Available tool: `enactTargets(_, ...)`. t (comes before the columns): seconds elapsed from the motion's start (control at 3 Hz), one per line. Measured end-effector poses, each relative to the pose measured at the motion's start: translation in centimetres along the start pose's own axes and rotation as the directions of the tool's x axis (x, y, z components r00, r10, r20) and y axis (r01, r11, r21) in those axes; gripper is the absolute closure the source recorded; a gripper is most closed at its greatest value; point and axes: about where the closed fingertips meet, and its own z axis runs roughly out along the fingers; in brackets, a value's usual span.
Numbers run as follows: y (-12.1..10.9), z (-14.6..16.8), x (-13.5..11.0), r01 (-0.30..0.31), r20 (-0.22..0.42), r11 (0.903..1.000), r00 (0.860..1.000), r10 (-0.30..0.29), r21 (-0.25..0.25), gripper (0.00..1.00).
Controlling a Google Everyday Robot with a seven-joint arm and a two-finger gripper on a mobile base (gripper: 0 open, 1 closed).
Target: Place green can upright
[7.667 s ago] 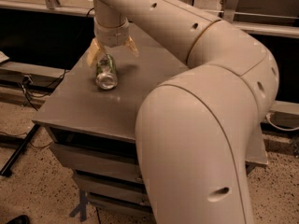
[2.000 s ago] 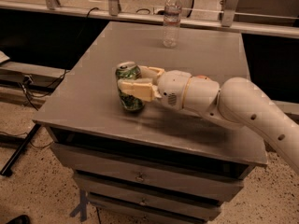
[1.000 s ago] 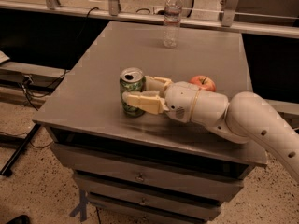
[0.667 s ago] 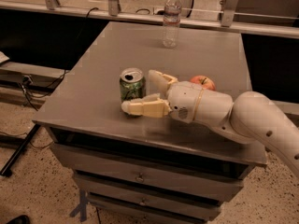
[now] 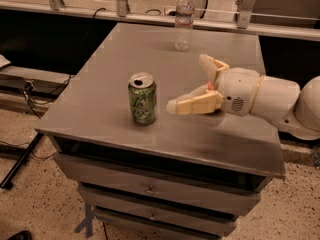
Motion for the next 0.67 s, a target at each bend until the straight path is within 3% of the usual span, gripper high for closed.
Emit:
enactTargets(0.33,-2.97,-6.42,-4.46,0.047,-0.003,0.9976,0.999,-0.047,0.05,0.0)
enactTargets(0.67,-2.88,-6.29,-4.36,0.046,-0.005,0.9978,0.999,-0.046,0.049,0.0)
